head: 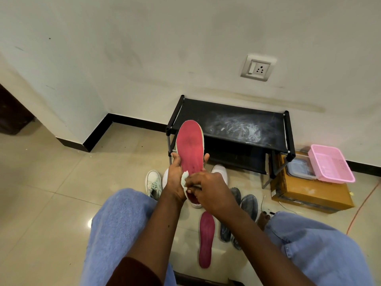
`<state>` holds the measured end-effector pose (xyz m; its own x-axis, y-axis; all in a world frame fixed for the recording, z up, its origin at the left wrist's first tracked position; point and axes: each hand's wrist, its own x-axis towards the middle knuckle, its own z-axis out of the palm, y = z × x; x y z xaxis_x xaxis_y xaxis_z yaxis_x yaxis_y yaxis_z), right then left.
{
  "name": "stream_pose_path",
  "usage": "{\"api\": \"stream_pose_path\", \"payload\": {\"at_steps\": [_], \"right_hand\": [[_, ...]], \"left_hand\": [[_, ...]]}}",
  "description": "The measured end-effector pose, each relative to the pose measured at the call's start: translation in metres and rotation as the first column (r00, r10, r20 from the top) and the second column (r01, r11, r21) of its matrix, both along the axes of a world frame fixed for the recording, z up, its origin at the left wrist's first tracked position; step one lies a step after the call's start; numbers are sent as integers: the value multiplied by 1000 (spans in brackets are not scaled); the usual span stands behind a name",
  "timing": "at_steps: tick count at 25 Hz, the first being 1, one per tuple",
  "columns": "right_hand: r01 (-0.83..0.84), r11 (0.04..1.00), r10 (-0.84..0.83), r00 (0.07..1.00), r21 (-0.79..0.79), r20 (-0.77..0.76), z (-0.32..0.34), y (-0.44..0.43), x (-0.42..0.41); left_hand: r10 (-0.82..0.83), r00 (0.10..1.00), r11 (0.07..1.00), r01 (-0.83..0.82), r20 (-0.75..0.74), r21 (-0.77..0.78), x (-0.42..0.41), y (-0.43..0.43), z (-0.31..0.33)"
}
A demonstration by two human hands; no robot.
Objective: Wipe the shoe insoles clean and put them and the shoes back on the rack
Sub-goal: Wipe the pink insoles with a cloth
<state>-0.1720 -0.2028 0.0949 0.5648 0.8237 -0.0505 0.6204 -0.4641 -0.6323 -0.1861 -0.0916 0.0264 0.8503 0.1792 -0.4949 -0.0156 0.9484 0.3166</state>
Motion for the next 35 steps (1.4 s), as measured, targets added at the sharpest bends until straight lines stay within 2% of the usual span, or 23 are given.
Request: {"api": "stream_pose_path", "payload": {"at_steps": [2, 4, 6, 8, 11, 14, 19, 22, 25, 29, 32, 35], "right_hand": [[62, 997, -60, 998, 53, -26, 1, -3, -3], [60, 998, -60, 998, 27, -13, 2, 0, 0], [20, 998, -14, 995, -54, 96, 2, 7, 5], [28, 997, -15, 985, -71, 173, 2, 15, 15], [140, 990, -132, 957, -13, 257, -1, 26, 37], [221, 975, -204, 919, -14, 337, 1, 30, 41], [154, 985, -136, 970, -78, 203, 2, 17, 22], [91, 977, -61, 985, -190, 160, -5, 9, 7], [140, 983, -125, 985, -121, 120, -9, 6, 9], [277, 961, -272, 944, -1, 185, -11, 17, 26], [382, 921, -388, 916, 73, 107, -10, 26, 40], [320, 946, -324, 939, 54, 118, -10, 24, 41]], "left_hand": [[18, 1000, 1000, -18, 6, -2, 2, 1, 0], [2, 1000, 1000, -2, -6, -18, 2, -2, 2], [-20, 1000, 1000, 20, 22, 9, 3, -5, 1], [-26, 994, 998, 19, 104, 65, 1, -9, 3], [-11, 981, 996, -6, 192, 87, 0, -13, 8], [-15, 983, 995, -3, 185, 96, 3, -17, 8], [10, 998, 999, -13, 68, 45, 2, -9, 5], [71, 996, 996, -73, 46, 42, 1, -4, 2], [53, 998, 997, -55, 29, 56, 1, -4, 3], [-53, 999, 984, 52, 0, 173, 2, -6, 9], [-25, 999, 986, 21, 24, 165, 3, -10, 7], [-9, 998, 995, 4, 55, 100, 2, -8, 2]]}}
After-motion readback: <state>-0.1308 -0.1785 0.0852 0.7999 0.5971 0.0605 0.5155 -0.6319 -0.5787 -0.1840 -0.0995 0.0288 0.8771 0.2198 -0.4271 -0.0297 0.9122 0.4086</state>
